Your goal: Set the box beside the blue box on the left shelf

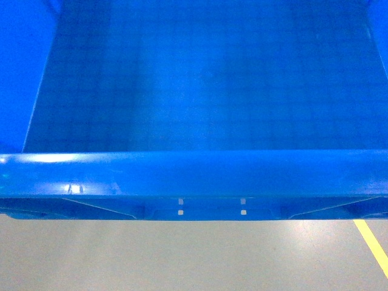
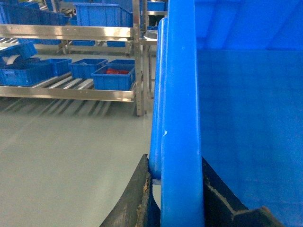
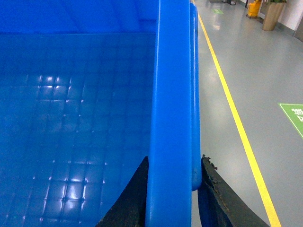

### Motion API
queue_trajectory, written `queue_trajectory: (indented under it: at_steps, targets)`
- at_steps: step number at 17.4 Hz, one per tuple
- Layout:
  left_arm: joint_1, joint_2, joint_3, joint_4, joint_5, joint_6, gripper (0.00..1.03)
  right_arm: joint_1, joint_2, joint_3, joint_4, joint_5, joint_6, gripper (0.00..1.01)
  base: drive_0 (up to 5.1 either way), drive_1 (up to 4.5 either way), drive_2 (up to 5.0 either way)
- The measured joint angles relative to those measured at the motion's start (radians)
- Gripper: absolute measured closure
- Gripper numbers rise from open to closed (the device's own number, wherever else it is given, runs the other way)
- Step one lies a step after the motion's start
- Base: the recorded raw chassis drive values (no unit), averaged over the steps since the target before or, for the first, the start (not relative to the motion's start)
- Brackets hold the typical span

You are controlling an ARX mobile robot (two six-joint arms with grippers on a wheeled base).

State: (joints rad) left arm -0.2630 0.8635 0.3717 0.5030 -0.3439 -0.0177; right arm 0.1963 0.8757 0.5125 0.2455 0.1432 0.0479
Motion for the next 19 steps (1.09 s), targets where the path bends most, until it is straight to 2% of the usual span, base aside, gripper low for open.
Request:
queue_trajectory:
  at_steps: [19]
  targets:
    - [0.0, 0.0, 0.0, -0.001, 0.0, 0.0, 0.86, 0.0, 0.0, -0.001, -0.002, 0.0, 0.0, 0.8, 0.1, 4.33, -4.2]
